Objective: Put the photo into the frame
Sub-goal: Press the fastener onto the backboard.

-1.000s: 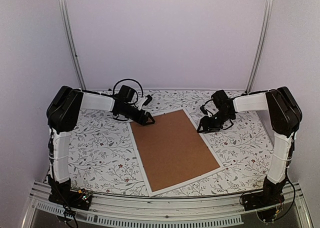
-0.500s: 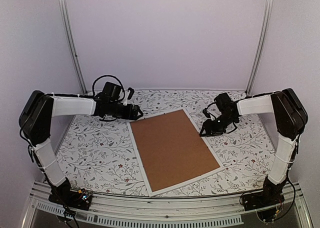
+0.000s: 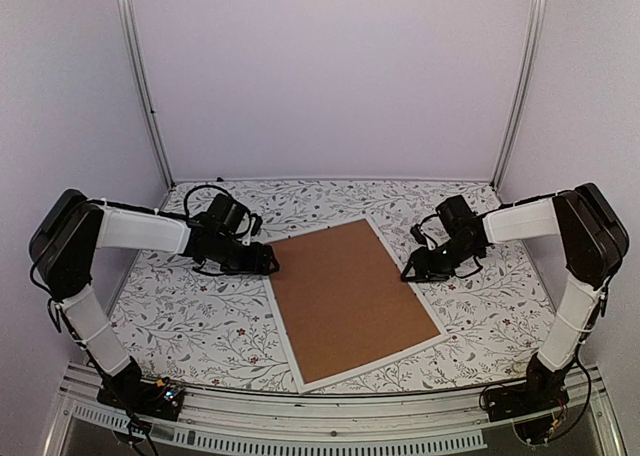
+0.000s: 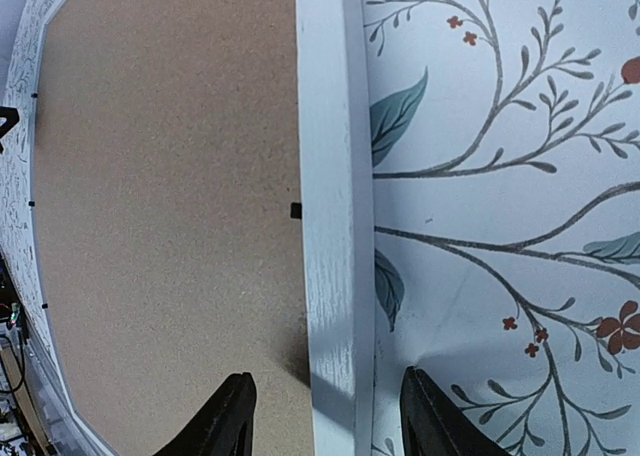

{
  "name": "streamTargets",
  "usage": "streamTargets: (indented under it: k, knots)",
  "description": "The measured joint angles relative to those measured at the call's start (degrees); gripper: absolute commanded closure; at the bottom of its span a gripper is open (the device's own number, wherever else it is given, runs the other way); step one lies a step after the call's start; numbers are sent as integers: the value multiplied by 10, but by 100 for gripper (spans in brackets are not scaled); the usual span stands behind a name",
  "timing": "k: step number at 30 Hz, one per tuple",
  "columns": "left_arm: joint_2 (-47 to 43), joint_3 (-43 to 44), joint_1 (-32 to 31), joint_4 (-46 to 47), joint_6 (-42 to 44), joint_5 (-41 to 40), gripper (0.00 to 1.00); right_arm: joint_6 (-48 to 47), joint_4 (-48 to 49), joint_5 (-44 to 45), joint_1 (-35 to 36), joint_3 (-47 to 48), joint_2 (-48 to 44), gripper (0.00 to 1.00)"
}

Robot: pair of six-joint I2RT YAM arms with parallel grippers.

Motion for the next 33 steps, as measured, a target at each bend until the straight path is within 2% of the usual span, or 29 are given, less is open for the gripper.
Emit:
streamTargets:
  k: [16,26,33]
  knots:
    - [43,6,-14,15,-37,23,28,64,51,-15,37,-99,-73,48]
    - [119,103,-7,14,-2,6,22,97,44,-10,73,-135,-110,45]
    - [145,163,0,10,43,-11,19,105,28,55,66,-106,-129,39]
